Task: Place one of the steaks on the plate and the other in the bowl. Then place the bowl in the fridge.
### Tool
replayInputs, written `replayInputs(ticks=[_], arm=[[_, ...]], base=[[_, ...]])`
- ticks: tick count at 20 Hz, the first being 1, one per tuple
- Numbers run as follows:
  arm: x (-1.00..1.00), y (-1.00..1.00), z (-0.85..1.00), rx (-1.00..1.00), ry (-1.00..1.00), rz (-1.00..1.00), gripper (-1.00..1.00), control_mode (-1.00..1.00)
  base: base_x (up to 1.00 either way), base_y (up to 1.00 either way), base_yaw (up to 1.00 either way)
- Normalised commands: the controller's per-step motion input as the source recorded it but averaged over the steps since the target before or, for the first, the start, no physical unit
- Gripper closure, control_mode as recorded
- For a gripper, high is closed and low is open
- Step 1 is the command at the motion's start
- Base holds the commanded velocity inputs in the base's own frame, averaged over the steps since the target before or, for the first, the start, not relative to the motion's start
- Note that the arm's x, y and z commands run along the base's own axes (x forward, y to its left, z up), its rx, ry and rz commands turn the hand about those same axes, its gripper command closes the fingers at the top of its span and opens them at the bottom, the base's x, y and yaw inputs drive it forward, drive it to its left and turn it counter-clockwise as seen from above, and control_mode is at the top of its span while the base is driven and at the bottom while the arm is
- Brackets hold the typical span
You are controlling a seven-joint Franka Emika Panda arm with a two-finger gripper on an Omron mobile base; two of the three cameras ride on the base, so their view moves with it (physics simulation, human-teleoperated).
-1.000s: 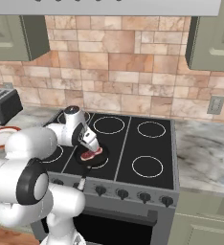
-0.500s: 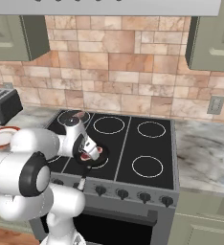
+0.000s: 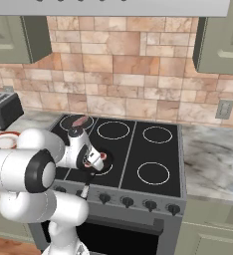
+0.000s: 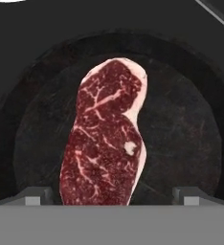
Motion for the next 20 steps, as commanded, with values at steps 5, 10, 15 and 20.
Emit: replayInputs(ticks=[5,10,15,20], arm=[[0.00,0.00,0.00,0.00,0.02,0.00,-1.00,-1.00],[0.17,0.00,0.00,0.00,0.02,0.00,-1.00,-1.00],[0.01,0.00,0.00,0.00,0.00,0.00,-1.00,-1.00],[0.00,0.01,-0.12,0.00,0.00,0.00,-1.00,-1.00]], base=[[0.00,0.00,0.00],[0.00,0.00,0.00],[0.00,0.00,0.00],[0.00,0.00,0.00]])
